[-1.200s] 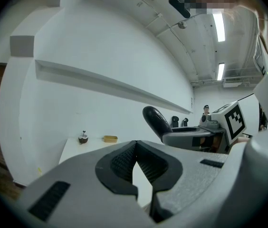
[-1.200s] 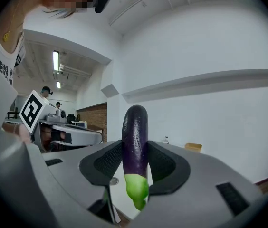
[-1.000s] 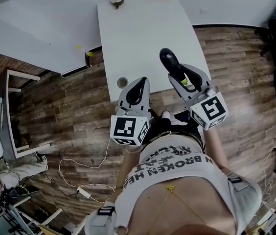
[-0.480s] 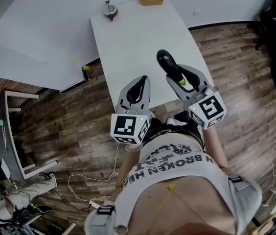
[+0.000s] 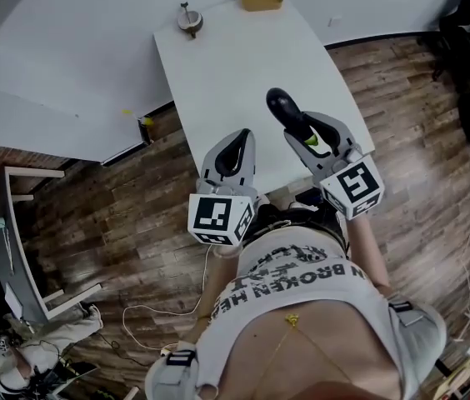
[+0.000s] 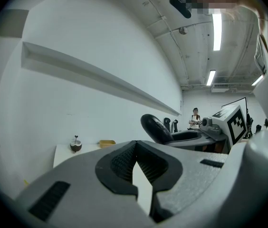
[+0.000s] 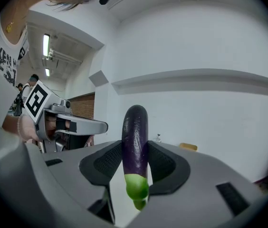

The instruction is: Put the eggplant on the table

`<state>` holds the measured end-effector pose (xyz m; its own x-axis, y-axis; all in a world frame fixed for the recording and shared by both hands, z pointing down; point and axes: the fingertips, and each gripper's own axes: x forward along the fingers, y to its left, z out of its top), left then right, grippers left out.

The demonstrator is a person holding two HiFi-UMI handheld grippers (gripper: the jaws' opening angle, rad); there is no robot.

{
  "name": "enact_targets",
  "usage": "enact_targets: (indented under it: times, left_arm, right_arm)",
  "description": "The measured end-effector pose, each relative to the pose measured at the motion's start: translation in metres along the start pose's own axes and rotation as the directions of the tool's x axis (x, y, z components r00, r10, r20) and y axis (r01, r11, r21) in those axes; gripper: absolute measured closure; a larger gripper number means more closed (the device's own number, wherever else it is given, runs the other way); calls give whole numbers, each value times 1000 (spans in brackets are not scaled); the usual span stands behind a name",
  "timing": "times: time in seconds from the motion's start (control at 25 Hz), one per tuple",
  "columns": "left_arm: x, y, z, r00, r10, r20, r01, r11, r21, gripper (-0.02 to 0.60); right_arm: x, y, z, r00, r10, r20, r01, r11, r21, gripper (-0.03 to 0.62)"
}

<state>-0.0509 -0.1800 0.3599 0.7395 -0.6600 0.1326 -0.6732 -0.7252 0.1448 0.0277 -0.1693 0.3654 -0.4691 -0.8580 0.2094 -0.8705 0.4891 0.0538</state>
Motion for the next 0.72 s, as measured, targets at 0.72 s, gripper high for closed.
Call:
enact_targets:
  times: [0.72]
  left_arm:
    - [-5, 15, -5, 997, 69, 26, -69, 998, -8, 575]
  right_arm:
    - [2, -12, -11, 999, 32, -38, -34, 999, -40, 427]
